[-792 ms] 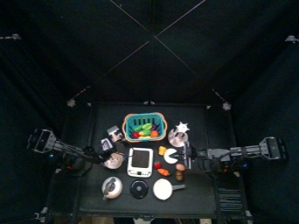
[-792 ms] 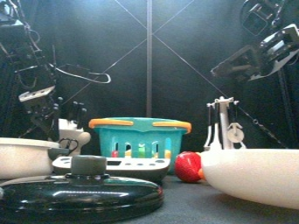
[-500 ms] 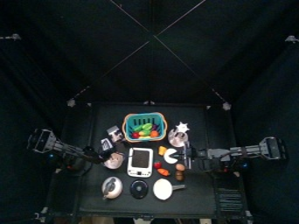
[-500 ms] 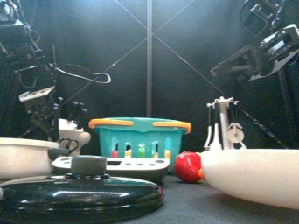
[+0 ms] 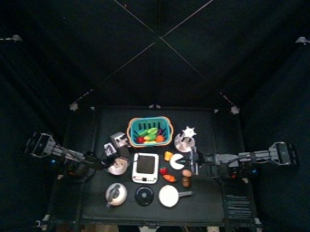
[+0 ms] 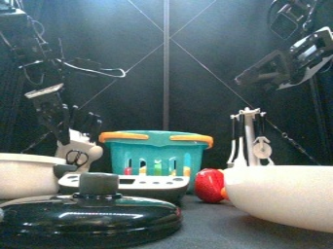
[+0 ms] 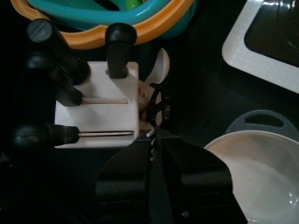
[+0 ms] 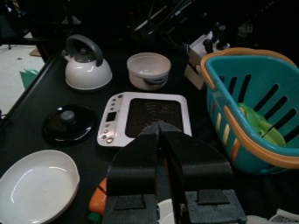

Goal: Pull out fork

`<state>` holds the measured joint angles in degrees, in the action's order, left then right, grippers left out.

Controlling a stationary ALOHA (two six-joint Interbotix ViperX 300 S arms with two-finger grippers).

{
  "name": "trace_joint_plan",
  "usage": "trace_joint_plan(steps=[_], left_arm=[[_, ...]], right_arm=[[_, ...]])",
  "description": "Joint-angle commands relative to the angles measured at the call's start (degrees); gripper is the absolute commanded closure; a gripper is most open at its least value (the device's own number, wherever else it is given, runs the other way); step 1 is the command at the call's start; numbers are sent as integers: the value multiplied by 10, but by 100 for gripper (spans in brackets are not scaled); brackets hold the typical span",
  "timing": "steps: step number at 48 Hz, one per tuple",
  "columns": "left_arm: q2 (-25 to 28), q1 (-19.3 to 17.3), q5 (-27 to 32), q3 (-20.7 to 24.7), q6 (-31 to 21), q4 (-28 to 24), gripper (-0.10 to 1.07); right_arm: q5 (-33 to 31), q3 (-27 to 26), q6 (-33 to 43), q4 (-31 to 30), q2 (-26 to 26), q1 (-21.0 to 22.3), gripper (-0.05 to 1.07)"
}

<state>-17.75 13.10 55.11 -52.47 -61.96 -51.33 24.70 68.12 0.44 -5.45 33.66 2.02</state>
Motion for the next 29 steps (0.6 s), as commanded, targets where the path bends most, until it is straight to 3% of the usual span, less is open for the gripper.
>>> trace_joint_plan(steps=[1, 29], left_arm=[[-6, 11, 4, 18, -1, -2, 47], [-4, 21, 4, 9, 1, 33, 47]], right_arm=[[2, -11, 0, 1, 2, -2, 101], [3, -10, 0, 2, 2, -4, 101]])
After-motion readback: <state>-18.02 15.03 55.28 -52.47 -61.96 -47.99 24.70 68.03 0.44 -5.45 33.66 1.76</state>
